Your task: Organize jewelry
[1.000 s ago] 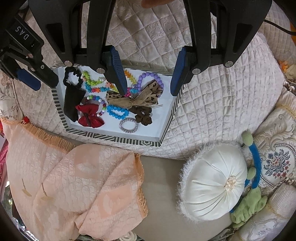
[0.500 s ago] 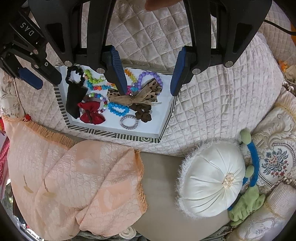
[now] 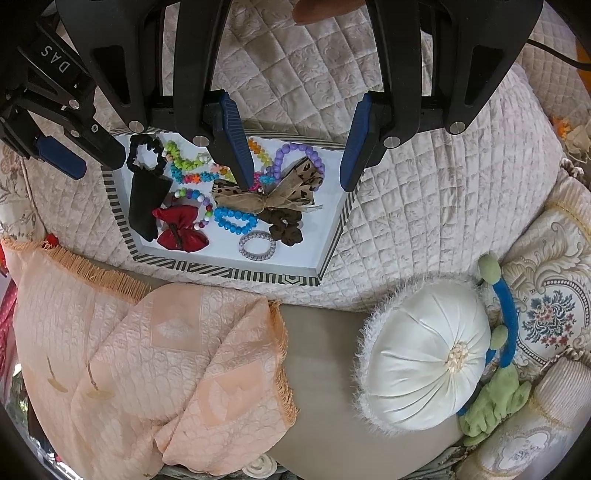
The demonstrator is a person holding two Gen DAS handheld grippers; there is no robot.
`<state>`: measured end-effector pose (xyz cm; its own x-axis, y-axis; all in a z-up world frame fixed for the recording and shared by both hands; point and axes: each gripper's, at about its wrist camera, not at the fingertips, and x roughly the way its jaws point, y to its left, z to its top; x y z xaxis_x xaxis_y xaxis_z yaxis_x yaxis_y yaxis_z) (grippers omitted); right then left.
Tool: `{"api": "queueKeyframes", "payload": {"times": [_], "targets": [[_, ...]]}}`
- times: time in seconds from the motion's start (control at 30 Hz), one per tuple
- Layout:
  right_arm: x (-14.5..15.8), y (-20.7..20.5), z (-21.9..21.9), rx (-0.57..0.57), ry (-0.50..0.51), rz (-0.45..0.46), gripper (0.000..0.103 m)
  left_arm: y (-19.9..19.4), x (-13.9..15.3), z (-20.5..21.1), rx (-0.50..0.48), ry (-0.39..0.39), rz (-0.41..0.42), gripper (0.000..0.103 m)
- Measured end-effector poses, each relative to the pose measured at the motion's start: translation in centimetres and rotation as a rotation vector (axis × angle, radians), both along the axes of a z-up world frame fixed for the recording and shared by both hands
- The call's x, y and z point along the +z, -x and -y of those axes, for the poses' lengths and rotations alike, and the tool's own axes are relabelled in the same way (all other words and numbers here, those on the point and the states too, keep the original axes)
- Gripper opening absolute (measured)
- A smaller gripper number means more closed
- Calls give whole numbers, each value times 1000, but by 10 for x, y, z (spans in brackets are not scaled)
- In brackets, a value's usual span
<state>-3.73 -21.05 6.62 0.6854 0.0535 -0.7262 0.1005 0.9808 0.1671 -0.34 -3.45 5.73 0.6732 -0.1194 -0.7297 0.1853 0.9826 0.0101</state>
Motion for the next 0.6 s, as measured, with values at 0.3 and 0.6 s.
{"api": "queueKeyframes", "payload": {"times": [0.3, 0.6], "targets": [[-4, 0, -2, -1, -4, -10, 59, -1, -2, 0, 1, -10, -3, 48], [-5, -1, -3, 4, -3, -16, 59, -1, -3, 1, 0, -13, -5, 48]]}}
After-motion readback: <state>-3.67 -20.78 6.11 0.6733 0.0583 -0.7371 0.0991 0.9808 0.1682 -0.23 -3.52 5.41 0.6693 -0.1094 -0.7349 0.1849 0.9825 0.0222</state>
